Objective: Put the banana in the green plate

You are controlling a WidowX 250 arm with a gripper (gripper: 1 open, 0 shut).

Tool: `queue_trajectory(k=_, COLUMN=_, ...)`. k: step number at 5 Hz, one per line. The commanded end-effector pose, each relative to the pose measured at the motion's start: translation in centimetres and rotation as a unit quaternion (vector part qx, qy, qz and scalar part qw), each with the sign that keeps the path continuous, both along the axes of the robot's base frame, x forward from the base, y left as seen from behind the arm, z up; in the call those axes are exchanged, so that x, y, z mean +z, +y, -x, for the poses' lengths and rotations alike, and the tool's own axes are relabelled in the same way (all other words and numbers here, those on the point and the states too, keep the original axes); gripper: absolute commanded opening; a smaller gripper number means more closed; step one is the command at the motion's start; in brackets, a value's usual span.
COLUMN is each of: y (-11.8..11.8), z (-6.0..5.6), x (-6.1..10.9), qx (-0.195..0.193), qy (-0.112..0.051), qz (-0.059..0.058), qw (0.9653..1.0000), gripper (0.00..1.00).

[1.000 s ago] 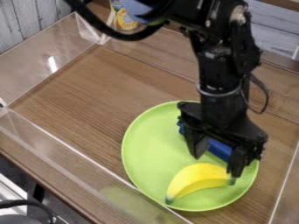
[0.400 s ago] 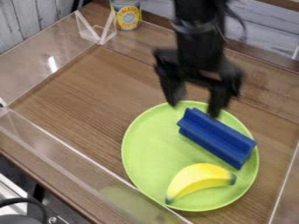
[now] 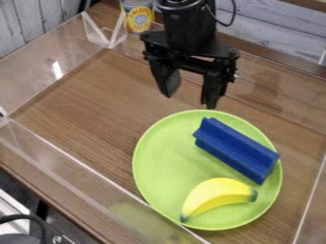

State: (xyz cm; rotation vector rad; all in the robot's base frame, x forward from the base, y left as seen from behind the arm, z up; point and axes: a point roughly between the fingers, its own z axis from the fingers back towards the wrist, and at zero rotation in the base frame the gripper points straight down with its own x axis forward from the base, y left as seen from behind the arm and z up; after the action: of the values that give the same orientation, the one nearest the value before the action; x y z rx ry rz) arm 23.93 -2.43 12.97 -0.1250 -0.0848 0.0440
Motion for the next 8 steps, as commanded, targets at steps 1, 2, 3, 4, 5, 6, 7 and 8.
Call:
queue_trajectory(k=1, y=-0.2, z=-0.3, x=0.3, qx=-0.003, qy=-0.015, qz=0.000, qw=0.9999, gripper=1.00)
queue_trajectory(k=2, y=-0.4, z=-0.3, x=-0.3, qx=-0.004, qy=-0.009, qz=0.000, qw=0.9999, gripper=1.00)
queue_trajectory(k=3, y=-0.7, z=-0.3, x=-1.0, qx=-0.005, qy=-0.006, qz=0.000, qw=1.0000, gripper=1.00)
queue_trajectory(k=4, y=-1.0, z=-0.5, x=-1.7, qx=-0.005, qy=-0.006, qz=0.000, qw=1.0000, gripper=1.00)
queue_trajectory(k=5, y=-1.3, z=-0.7, x=-2.2, qx=-0.005, qy=-0.006, qz=0.000, qw=1.0000, gripper=1.00)
queue_trajectory(k=6, y=-1.6, z=-0.9, x=-2.7, qx=-0.003, qy=-0.006, qz=0.000, qw=1.0000, gripper=1.00)
queue_trajectory(k=7, y=-2.1, z=-1.4, x=-3.3, qx=-0.003, qy=-0.007, qz=0.000, qw=1.0000, gripper=1.00)
queue_trajectory(k=8, y=-2.4, z=-1.9, x=-4.0, qx=-0.002, qy=-0.009, qz=0.001, qw=1.0000, gripper=1.00)
